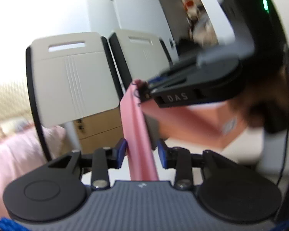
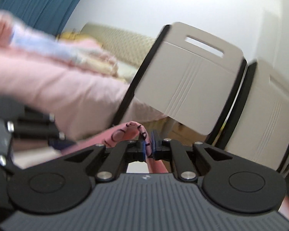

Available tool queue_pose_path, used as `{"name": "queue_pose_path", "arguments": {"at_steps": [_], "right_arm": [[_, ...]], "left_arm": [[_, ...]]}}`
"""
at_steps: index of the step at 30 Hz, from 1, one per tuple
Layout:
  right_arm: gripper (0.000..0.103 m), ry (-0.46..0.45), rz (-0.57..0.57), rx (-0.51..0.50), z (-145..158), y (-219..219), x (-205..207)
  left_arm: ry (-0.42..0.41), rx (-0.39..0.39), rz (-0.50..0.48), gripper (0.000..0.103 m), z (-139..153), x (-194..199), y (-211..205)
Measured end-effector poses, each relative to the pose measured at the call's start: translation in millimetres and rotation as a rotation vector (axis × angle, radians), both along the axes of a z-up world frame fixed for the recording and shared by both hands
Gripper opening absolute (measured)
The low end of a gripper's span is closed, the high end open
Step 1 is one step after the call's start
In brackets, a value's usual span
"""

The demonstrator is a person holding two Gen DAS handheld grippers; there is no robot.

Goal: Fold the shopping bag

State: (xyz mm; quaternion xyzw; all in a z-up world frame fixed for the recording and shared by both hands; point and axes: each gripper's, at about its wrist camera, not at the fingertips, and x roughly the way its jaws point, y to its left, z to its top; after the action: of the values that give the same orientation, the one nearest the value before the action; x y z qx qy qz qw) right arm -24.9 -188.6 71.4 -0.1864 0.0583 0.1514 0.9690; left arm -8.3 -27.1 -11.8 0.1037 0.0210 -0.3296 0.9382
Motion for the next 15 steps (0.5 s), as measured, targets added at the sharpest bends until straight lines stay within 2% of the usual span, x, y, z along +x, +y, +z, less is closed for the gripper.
{"name": "queue_pose_path", "arguments": {"at_steps": [3, 6, 10, 13, 15], "right_arm": [[0.010, 0.023, 0.016, 0.164, 4.0, -16.8, 4.1], [0.010, 0.038, 0.051, 0.329, 8.3, -30.2, 4.8], [0.010, 0.078, 0.091, 0.512, 11.4, -46.2, 20.1], [0.010, 0.110, 0.095, 0.597, 11.3, -54.0, 34.1], [0.010, 0.126, 0.109, 0.657, 9.1, -58.9, 39.5]], "left_arm": [[0.080, -0.191, -0.075, 0.040, 9.2, 6.6, 20.9], [0.148, -0.381, -0.150, 0.047, 13.5, 14.2, 42.3], [0.278, -0.596, -0.243, 0.049, 13.2, 32.1, 63.9], [0.360, -0.718, -0.295, 0.049, 11.8, 48.8, 76.5], [0.397, -0.771, -0.318, 0.049, 8.3, 54.4, 82.6]]}}
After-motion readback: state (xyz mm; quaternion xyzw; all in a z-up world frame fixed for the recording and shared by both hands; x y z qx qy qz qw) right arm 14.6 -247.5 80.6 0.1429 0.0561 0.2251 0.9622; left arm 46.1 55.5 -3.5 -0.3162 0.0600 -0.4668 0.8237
